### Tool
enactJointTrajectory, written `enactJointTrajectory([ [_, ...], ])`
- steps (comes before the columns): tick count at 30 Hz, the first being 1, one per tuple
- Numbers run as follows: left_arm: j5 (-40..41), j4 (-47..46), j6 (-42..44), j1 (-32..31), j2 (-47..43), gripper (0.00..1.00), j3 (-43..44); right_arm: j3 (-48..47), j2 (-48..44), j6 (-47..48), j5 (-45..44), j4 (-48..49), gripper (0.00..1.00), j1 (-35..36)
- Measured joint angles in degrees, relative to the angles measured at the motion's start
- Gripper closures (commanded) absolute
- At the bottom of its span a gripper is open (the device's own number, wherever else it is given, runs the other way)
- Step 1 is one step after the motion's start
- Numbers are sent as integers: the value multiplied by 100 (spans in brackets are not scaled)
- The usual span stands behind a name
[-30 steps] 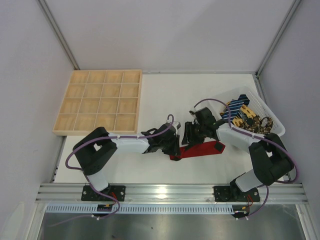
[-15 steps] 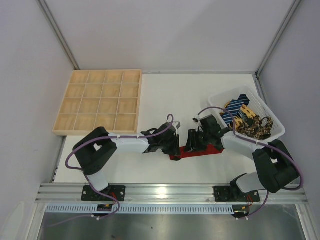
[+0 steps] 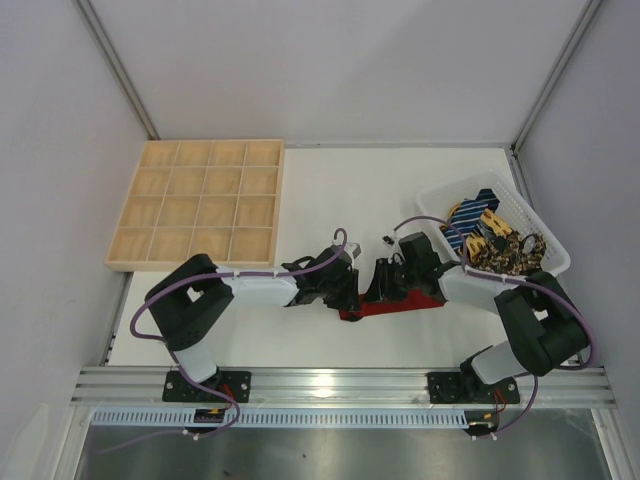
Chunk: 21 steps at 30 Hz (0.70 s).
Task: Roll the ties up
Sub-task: Roll the tie
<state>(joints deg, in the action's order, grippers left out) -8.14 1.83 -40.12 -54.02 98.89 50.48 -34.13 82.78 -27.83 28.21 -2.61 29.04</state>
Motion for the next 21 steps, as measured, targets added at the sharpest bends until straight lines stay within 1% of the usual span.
enactJointTrajectory([
  [3,0,4,0,2,-2,73,0,-2,192,-42,46,120,77,0],
  [4,0,4,0,2,-2,73,0,-2,227,-48,68,151,84,0],
  [6,2,9,0,7,-4,73,0,-7,271,-55,87,197,92,0],
  [7,4,9,0,9,-7,73,0,-15,286,-57,98,210,100,0],
  [8,4,11,0,13,-11,72,-2,-24,299,-48,98,212,100,0],
  [9,7,11,0,15,-20,67,-4,-42,308,-39,94,201,100,0],
  [11,28,0,-9,22,-76,63,-31,-127,345,35,68,138,100,4],
  [12,44,-7,-20,22,-140,59,-66,-199,365,94,46,52,100,11],
  [14,66,31,-35,31,-328,55,-155,-345,413,221,-17,-83,100,11],
  [17,155,197,-37,33,-732,52,-289,-634,531,448,-122,-313,100,9],
  [21,201,352,-46,94,-1346,43,-501,-782,629,621,-203,-402,100,9],
])
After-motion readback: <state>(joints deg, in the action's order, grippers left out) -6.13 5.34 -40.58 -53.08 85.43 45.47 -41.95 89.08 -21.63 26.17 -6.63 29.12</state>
